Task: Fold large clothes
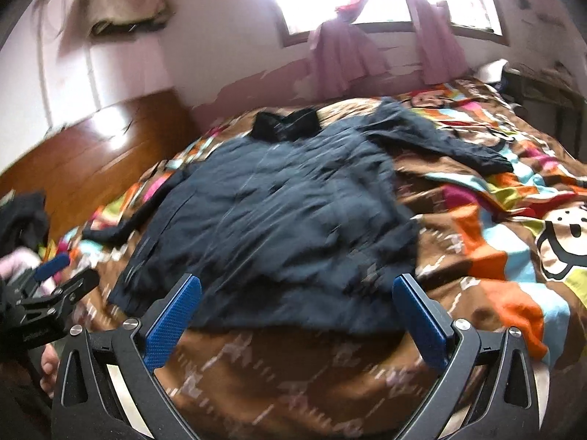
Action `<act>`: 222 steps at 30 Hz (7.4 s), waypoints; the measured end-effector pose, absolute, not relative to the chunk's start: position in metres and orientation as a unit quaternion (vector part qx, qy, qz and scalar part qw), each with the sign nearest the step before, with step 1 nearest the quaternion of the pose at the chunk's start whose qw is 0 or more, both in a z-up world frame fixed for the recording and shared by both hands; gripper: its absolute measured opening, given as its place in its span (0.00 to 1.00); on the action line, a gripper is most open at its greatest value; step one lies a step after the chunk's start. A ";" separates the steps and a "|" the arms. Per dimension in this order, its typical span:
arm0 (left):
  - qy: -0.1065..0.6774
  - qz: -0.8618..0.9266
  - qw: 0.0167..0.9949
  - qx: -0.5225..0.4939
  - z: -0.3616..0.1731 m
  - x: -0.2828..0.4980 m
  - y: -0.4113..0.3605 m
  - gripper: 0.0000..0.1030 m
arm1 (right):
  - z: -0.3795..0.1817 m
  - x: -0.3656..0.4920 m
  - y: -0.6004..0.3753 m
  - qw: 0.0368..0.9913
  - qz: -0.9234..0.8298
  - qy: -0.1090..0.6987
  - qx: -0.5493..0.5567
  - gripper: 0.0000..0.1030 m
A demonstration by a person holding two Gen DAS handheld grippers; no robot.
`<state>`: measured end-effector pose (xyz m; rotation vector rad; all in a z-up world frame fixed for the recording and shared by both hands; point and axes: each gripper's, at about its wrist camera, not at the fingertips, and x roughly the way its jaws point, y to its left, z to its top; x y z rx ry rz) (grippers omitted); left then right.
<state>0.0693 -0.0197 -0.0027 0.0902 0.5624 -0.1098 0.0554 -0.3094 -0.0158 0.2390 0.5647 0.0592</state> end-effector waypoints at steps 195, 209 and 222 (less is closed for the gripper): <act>0.345 -0.236 0.907 0.046 0.007 0.389 -0.131 0.05 | 0.008 0.479 -0.434 0.918 0.136 0.295 0.227 0.84; 0.419 -0.296 0.856 0.067 -0.049 0.379 -0.130 0.69 | -0.065 0.487 -0.409 0.819 0.266 0.346 0.372 0.84; 0.367 -0.159 0.916 0.036 -0.020 0.355 -0.033 0.84 | -0.098 0.472 -0.364 0.824 0.193 0.469 0.252 0.07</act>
